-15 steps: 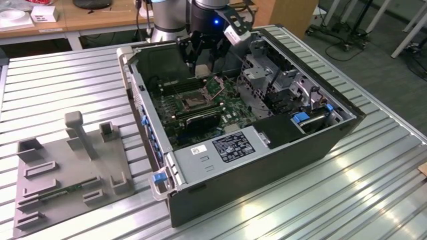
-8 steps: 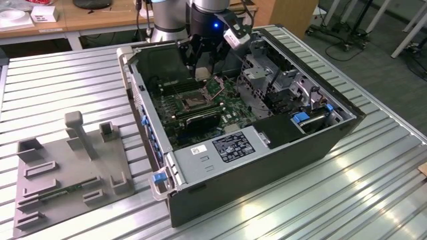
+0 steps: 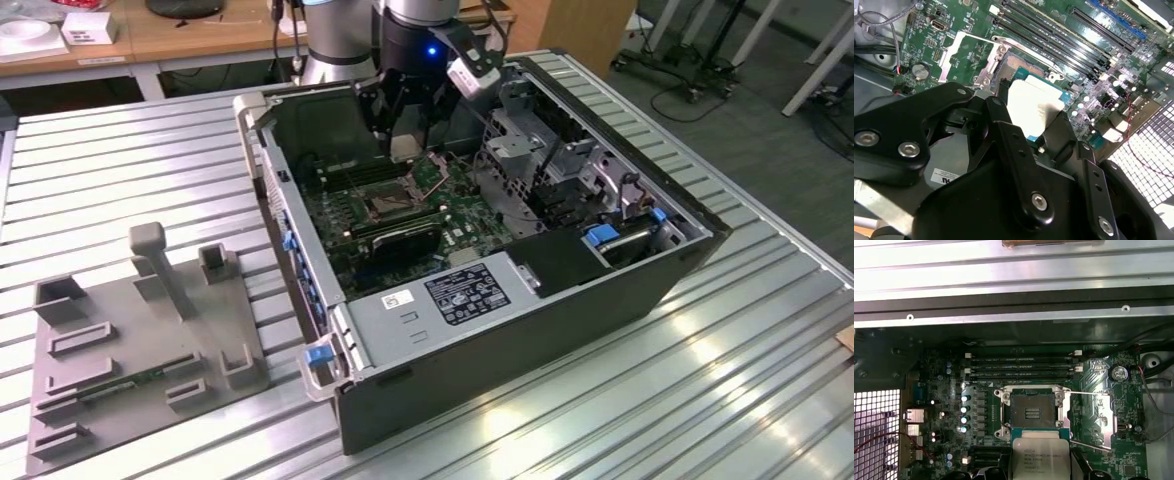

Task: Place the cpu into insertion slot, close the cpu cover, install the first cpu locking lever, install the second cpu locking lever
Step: 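Place the cpu into insertion slot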

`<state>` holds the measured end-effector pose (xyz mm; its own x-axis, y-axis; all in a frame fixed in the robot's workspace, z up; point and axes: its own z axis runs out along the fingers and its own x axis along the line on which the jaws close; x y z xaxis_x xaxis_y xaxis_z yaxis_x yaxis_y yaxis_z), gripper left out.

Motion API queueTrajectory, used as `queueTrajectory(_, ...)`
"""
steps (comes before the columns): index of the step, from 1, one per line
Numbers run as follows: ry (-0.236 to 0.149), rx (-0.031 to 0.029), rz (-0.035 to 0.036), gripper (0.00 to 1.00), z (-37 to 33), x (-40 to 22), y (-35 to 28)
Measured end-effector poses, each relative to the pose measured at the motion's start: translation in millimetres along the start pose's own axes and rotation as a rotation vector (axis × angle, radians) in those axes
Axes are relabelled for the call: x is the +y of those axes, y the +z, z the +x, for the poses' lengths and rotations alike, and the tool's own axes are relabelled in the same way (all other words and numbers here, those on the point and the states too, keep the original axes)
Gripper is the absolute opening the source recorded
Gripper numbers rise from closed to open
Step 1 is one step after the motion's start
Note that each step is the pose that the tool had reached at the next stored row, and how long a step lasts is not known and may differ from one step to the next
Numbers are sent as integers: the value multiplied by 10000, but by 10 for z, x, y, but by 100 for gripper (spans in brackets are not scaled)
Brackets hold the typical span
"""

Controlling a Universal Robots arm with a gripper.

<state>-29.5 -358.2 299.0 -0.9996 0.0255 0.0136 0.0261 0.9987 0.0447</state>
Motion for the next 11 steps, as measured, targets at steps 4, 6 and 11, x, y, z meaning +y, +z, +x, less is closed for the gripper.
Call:
queueTrajectory(4, 0, 2, 3, 54, 0, -3, 51)
queueTrajectory(6, 0, 1, 2, 54, -1, -4, 76)
queueTrajectory(11, 1, 3, 12, 54, -1, -6, 102)
